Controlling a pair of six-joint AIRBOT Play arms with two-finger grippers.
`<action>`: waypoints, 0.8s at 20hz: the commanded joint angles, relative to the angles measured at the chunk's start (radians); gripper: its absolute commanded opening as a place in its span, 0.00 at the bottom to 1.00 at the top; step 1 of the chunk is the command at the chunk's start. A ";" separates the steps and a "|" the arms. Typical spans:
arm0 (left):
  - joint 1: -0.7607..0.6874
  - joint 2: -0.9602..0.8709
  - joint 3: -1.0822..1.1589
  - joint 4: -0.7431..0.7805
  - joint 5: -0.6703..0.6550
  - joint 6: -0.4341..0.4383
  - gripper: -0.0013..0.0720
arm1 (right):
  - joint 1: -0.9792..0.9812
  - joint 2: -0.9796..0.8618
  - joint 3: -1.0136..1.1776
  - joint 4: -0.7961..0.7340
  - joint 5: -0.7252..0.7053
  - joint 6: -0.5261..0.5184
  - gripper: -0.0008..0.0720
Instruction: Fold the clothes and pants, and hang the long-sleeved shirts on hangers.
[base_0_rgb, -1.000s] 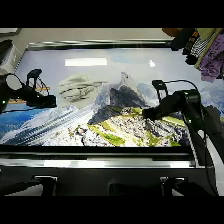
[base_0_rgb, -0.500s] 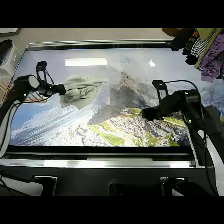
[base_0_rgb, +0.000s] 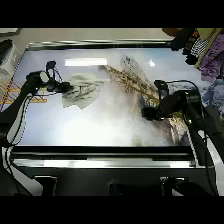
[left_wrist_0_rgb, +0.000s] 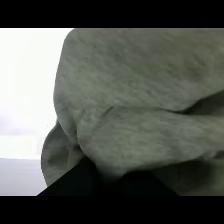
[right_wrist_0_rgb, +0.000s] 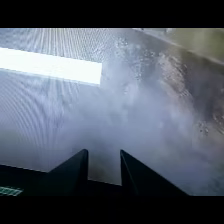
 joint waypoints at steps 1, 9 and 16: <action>-0.059 0.081 0.089 -0.161 -0.305 -0.001 0.04 | 0.001 0.038 0.001 0.002 -0.049 0.022 0.39; -0.485 0.043 0.086 -0.275 -0.397 -0.081 0.04 | 0.001 0.316 0.001 -0.022 -0.187 0.023 0.39; -0.568 -0.075 0.089 -0.275 -0.399 -0.135 0.57 | 0.001 0.484 0.001 -0.024 -0.203 0.056 0.39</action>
